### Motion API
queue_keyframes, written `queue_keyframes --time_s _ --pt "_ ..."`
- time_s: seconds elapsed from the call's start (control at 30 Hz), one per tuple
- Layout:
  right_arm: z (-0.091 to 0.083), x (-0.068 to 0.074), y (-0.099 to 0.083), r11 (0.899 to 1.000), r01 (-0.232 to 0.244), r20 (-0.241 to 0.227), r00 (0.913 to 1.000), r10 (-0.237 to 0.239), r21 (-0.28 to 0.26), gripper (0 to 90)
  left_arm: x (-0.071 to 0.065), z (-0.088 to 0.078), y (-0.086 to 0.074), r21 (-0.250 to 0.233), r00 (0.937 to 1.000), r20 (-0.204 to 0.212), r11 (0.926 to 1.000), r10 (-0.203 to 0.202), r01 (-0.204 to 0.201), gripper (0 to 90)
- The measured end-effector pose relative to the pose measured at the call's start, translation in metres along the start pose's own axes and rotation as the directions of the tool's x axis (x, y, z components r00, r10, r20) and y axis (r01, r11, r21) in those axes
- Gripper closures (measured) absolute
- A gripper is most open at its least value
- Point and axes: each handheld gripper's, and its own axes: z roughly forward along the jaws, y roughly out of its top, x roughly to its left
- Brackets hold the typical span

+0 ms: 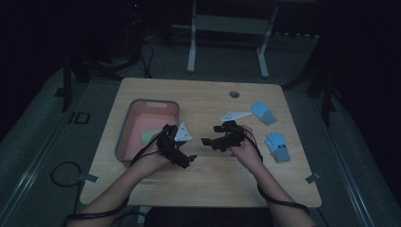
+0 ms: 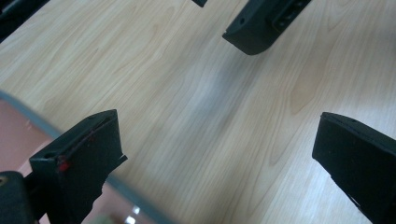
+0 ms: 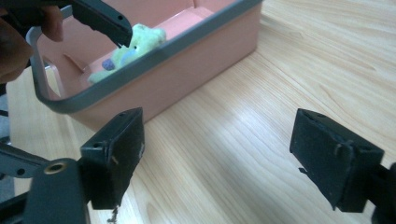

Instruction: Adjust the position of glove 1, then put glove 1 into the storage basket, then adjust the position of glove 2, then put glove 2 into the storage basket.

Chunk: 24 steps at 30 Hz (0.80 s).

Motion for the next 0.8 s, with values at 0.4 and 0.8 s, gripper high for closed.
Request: queue_keyframes --time_s 0.4,0.8 --pt "-0.04 -0.021 -0.031 0.999 -0.013 0.053 0.9985 0.015 -0.03 15.8 -0.022 0.019 0.007 -0.038 0.9983 0.057 0.9992 -0.005 0.007 1.8" --pt "-0.082 -0.055 -0.059 0.993 -0.066 0.244 0.9657 0.089 -0.101 13.6 -0.038 0.033 0.005 -0.058 0.9962 0.087 0.9983 0.001 0.004 1.8"
